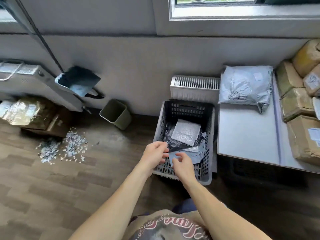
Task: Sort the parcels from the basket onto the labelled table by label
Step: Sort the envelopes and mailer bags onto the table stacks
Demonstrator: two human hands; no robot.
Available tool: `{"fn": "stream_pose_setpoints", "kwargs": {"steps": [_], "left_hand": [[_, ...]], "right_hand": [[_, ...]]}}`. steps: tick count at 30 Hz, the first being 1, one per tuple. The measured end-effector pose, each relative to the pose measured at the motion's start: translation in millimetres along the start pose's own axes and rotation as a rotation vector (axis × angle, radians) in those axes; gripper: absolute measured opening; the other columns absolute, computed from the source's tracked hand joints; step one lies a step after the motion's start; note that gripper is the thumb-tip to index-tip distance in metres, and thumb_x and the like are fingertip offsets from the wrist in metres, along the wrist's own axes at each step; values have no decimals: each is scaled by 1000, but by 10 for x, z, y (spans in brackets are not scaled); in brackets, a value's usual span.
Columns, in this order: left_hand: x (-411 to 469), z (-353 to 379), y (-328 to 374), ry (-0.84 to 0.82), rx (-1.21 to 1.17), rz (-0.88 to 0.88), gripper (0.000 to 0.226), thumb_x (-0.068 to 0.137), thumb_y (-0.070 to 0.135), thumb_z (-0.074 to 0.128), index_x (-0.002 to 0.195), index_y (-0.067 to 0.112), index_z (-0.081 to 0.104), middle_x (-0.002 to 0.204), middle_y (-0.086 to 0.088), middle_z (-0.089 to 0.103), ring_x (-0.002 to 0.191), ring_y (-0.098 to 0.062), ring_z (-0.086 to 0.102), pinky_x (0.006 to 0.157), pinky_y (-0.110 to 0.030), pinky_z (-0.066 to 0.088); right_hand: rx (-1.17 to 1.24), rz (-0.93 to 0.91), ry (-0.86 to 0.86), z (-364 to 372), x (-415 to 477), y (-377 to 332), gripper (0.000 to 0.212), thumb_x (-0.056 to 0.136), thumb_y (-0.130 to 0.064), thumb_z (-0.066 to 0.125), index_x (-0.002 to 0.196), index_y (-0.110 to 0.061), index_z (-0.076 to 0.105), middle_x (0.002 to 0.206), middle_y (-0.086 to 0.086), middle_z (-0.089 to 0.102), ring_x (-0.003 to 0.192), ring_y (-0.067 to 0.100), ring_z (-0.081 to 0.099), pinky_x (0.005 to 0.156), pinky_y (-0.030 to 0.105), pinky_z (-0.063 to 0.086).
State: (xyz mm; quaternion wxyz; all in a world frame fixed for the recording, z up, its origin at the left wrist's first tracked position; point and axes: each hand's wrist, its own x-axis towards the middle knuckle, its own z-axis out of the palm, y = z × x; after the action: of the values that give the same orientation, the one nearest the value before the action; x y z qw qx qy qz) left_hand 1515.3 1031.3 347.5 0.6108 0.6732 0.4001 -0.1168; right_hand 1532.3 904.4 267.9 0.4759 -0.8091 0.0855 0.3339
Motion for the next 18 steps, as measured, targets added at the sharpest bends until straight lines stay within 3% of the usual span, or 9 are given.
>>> {"fn": "stream_pose_setpoints", "kwargs": {"steps": [5, 9, 14, 18], "left_hand": [[426, 40, 373, -59, 131, -21, 17, 106, 32, 55, 109, 19, 65, 114, -6, 72, 100, -20, 71, 86, -33, 57], [818, 142, 545, -164, 246, -39, 18, 106, 36, 53, 113, 23, 62, 118, -1, 70, 108, -15, 68, 99, -37, 56], [1559, 217, 604, -288, 356, -110, 23, 105, 44, 53, 120, 27, 59, 123, 6, 66, 114, -10, 64, 109, -40, 49], [2414, 281, 411, -416, 383, -234, 30, 105, 41, 54, 130, 23, 56, 130, 3, 61, 121, -14, 59, 114, -41, 44]], "right_hand": [[135, 95, 10, 47, 303, -208, 42, 95, -31, 55, 136, -22, 57, 109, 0, 69, 103, 24, 68, 98, 47, 52], [247, 174, 81, -30, 595, -394, 36, 100, -27, 55, 136, -23, 54, 100, -10, 62, 94, 17, 66, 87, 39, 52], [373, 301, 196, 107, 1163, -419, 36, 101, -25, 55, 137, -21, 55, 105, 0, 69, 94, 15, 66, 86, 36, 52], [529, 504, 351, 435, 1702, -312, 34, 100, -21, 57, 134, -19, 57, 107, 0, 67, 96, 19, 67, 94, 44, 56]]}}
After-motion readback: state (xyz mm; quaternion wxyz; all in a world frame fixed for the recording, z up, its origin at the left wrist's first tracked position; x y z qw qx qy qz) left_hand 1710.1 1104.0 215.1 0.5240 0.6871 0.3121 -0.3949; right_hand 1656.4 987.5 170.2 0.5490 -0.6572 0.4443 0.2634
